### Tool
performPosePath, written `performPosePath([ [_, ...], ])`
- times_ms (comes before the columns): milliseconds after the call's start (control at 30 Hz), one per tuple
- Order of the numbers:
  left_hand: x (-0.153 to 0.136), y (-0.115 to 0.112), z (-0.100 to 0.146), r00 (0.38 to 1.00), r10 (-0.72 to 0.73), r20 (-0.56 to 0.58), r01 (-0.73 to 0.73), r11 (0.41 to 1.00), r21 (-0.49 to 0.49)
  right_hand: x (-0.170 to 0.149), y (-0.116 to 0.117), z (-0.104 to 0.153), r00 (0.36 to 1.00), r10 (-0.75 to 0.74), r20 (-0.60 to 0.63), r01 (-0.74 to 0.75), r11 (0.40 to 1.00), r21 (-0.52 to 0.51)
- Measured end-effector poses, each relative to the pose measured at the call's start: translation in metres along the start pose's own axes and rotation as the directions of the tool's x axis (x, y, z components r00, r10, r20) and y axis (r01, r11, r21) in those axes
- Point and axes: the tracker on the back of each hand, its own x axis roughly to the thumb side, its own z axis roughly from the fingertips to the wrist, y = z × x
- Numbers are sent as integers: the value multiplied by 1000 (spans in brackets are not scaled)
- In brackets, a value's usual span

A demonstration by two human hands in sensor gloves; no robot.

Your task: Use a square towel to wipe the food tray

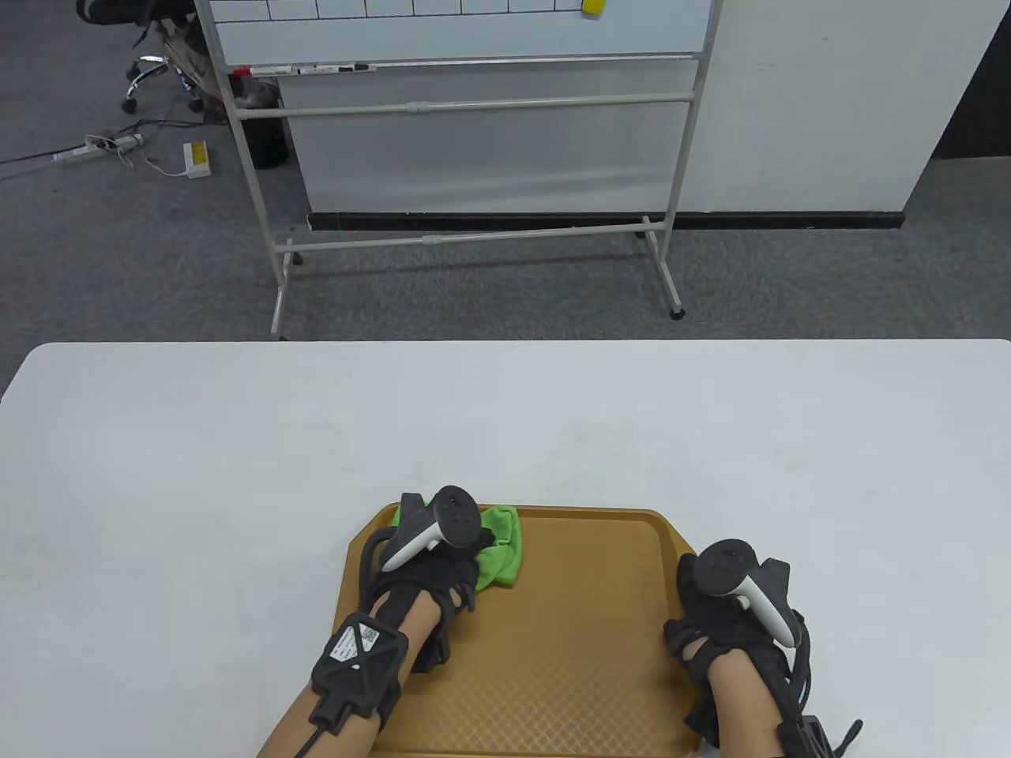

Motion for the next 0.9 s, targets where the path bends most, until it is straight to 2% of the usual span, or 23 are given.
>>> performPosePath([
  [233, 76, -16, -21, 996, 6, 94, -3, 999, -35, 0, 0, -1, 1000, -9, 10, 9, 1000, 2],
  [367, 106, -26, -29, 991, 18, 133, -10, 998, -60, -2, -1, 0, 998, -56, 23, 57, 998, -18],
  [467, 122, -33, -24, 984, -10, 180, 22, 998, -62, -6, -4, -1, 995, -96, 31, 97, 995, -36],
  [600, 137, -45, -7, 951, -30, 306, 62, 993, -97, -7, -5, -1, 993, -112, 30, 113, 992, -55],
  [700, 140, -52, 9, 927, -80, 365, 117, 990, -81, -7, -5, -1, 993, -116, 27, 117, 992, -55],
  [900, 119, -66, 47, 891, -121, 437, 174, 981, -83, -6, -2, 0, 995, -99, 19, 100, 994, -47],
])
